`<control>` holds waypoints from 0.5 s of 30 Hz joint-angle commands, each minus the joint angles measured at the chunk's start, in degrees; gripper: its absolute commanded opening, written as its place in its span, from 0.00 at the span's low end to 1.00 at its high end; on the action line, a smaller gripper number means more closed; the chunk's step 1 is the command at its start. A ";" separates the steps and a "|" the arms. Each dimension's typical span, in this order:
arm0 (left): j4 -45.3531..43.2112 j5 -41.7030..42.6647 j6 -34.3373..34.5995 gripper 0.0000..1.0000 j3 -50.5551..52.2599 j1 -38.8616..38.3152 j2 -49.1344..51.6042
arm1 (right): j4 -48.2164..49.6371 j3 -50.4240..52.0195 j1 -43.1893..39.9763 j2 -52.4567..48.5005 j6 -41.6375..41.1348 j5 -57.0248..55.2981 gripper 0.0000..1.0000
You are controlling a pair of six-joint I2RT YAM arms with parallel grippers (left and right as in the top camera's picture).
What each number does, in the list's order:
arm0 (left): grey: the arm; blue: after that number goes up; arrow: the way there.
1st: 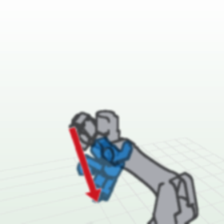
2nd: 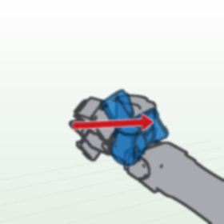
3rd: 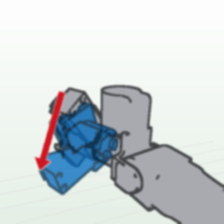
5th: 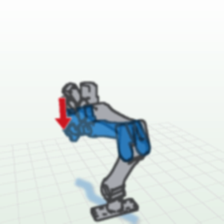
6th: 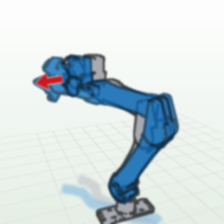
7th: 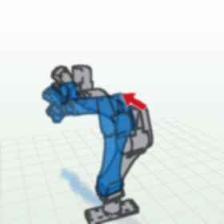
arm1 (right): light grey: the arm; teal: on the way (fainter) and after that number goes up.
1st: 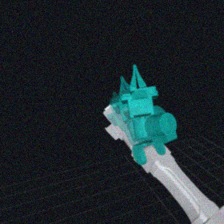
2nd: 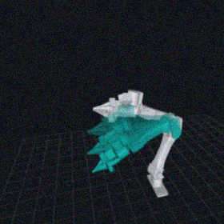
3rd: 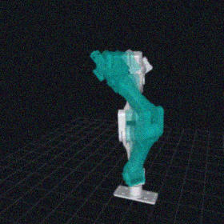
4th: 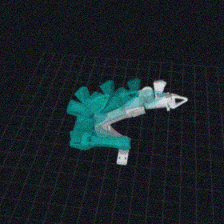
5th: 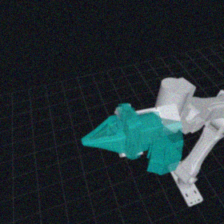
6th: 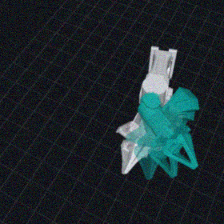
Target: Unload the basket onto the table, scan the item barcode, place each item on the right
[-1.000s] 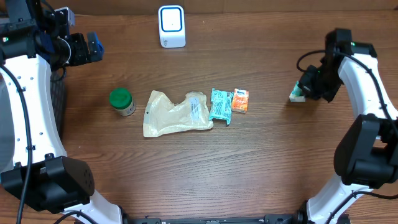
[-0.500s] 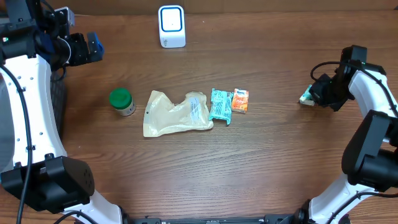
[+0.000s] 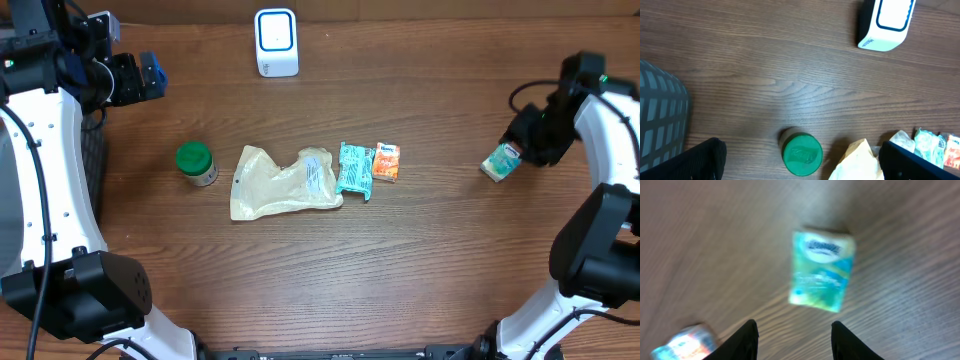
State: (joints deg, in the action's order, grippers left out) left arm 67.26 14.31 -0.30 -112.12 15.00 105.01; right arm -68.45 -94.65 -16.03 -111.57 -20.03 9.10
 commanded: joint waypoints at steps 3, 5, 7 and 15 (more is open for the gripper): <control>-0.17 0.28 0.52 0.99 -0.59 -0.02 -0.83 | -4.35 -2.60 4.72 0.63 5.55 8.63 0.52; -0.20 0.28 0.52 1.00 -0.59 -0.02 -0.83 | -4.31 -1.46 7.15 0.61 5.51 9.03 0.54; -0.17 0.28 0.52 0.99 -0.59 -0.02 -0.83 | -3.89 -0.22 9.31 0.55 5.51 9.03 0.58; -0.20 0.28 0.52 1.00 -0.59 -0.02 -0.83 | 4.15 6.69 19.32 0.52 4.83 9.03 0.51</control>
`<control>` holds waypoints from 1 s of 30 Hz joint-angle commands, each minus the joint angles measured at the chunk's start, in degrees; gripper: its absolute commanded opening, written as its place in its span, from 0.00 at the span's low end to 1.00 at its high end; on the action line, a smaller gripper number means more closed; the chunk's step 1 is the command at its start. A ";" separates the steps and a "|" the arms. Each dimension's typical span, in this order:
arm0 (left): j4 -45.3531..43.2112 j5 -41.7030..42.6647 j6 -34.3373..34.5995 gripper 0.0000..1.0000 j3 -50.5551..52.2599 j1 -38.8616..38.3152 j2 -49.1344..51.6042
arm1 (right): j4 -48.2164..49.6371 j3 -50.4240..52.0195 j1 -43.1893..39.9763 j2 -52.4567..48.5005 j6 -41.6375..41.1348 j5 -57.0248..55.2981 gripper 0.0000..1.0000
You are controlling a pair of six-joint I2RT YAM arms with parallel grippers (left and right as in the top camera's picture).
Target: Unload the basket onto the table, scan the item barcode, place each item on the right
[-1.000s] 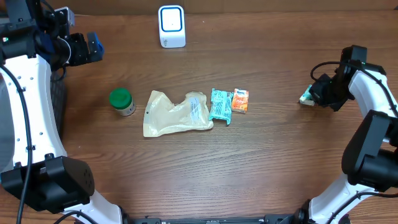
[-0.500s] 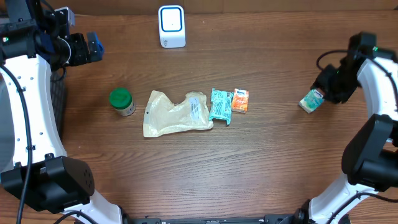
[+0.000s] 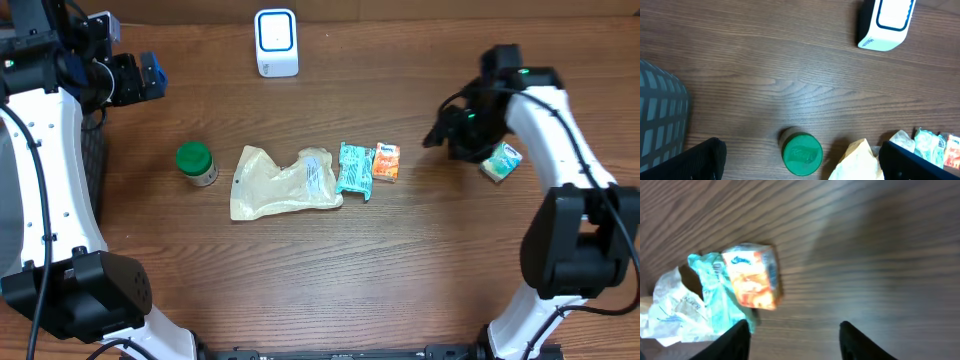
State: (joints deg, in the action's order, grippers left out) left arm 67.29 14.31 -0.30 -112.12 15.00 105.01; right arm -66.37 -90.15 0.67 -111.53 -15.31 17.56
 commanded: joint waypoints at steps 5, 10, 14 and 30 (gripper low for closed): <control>-0.20 0.28 0.52 0.99 -0.59 -0.02 -0.83 | 9.27 7.02 7.10 0.48 -2.32 0.55 0.42; -0.20 0.28 0.52 1.00 -0.59 -0.02 -0.83 | 15.08 11.28 9.01 0.48 -2.47 0.50 0.38; -0.22 0.28 0.52 1.00 -0.59 -0.02 -0.83 | 18.14 13.88 9.31 0.48 -2.49 0.55 0.34; -0.22 0.28 0.52 1.00 -0.59 -0.02 -0.83 | 23.17 18.91 9.27 0.39 -3.76 -6.16 0.20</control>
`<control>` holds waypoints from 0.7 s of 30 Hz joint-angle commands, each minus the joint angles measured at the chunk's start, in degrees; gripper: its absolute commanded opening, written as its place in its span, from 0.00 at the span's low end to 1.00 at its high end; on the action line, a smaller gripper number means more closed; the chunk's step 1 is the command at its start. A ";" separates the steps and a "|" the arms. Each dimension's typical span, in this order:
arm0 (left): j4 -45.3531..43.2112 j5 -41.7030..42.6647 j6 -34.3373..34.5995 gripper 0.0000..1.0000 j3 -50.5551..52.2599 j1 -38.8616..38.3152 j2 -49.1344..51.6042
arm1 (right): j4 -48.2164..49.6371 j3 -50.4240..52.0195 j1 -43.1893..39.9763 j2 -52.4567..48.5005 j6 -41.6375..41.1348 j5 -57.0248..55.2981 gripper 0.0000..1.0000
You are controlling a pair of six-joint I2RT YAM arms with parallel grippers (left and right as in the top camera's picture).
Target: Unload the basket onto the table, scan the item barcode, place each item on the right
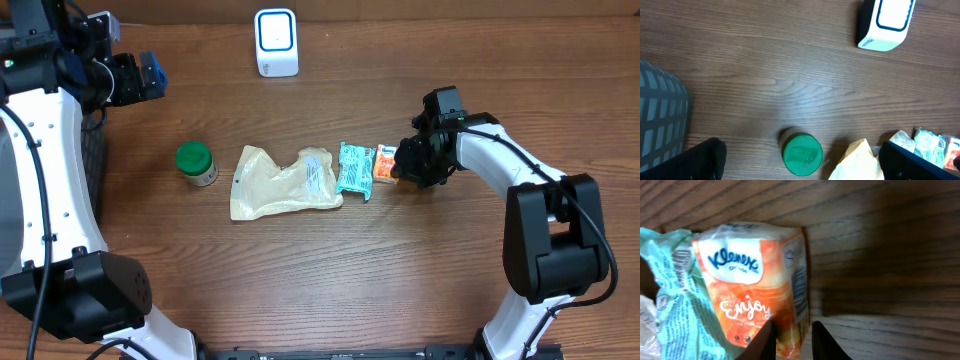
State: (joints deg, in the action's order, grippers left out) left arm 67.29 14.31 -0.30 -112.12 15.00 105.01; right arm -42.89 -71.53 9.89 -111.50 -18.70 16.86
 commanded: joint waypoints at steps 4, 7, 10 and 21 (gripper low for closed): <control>-0.20 0.28 0.52 1.00 -0.59 -0.04 -0.83 | -2.86 -0.85 -1.03 0.37 -0.04 -12.35 0.20; -0.20 0.28 0.52 1.00 -0.59 -0.04 -0.83 | -5.44 -2.84 -2.60 0.37 2.99 -15.43 0.20; -0.20 0.28 0.52 1.00 -0.59 -0.04 -0.83 | -6.62 -4.55 -3.37 0.37 4.26 -15.30 0.21; -0.22 0.28 0.52 1.00 -0.59 -0.04 -0.83 | -8.81 -13.00 -3.15 0.37 7.87 -4.57 0.13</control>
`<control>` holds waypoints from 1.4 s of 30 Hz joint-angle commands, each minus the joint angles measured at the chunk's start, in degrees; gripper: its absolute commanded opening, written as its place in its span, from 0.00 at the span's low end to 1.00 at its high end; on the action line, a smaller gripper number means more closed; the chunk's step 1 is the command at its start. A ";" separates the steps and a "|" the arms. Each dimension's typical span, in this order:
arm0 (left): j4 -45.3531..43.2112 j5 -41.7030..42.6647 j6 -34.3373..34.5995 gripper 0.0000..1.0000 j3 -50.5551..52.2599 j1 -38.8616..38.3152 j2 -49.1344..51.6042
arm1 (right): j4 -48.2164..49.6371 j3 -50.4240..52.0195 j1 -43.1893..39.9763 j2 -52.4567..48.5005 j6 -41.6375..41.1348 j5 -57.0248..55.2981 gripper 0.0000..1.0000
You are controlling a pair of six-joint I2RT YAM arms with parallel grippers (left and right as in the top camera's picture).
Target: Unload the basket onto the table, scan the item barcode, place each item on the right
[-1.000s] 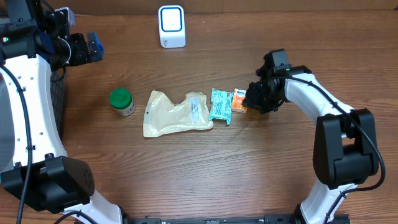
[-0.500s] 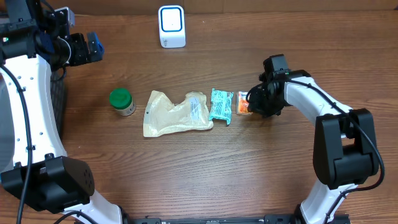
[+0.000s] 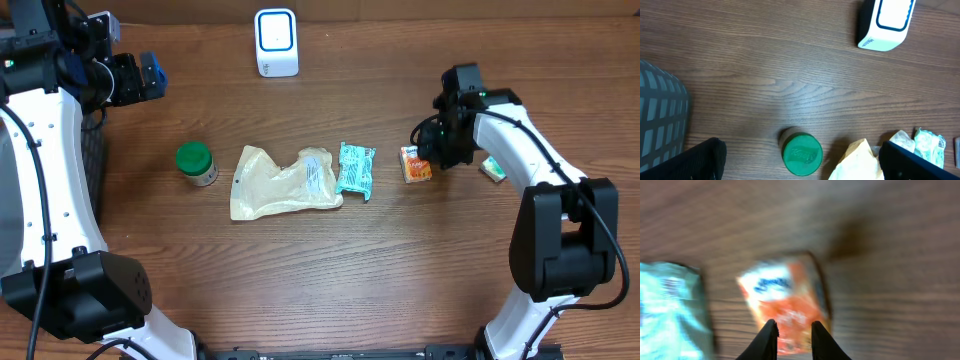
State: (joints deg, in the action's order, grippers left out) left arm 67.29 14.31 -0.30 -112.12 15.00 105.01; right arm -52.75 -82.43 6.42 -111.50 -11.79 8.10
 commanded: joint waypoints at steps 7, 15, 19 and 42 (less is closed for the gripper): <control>-0.20 0.28 0.52 1.00 -0.59 -0.02 -0.83 | 10.86 1.20 0.44 0.13 -12.28 -15.89 0.04; -0.22 0.28 0.52 0.99 -0.59 -0.02 -0.83 | 12.09 2.14 0.76 -3.39 -7.28 -13.16 0.04; -0.20 0.28 0.52 1.00 -0.59 -0.02 -0.83 | 12.15 2.14 1.99 -6.36 -1.07 -11.30 0.04; -0.20 0.26 0.52 1.00 -0.59 -0.02 -0.83 | -11.23 -10.34 5.70 -6.64 9.18 9.81 0.04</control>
State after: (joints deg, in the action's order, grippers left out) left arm 67.31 14.31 -0.30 -112.12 15.00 105.01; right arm -60.27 -87.20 12.47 -118.58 2.44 18.22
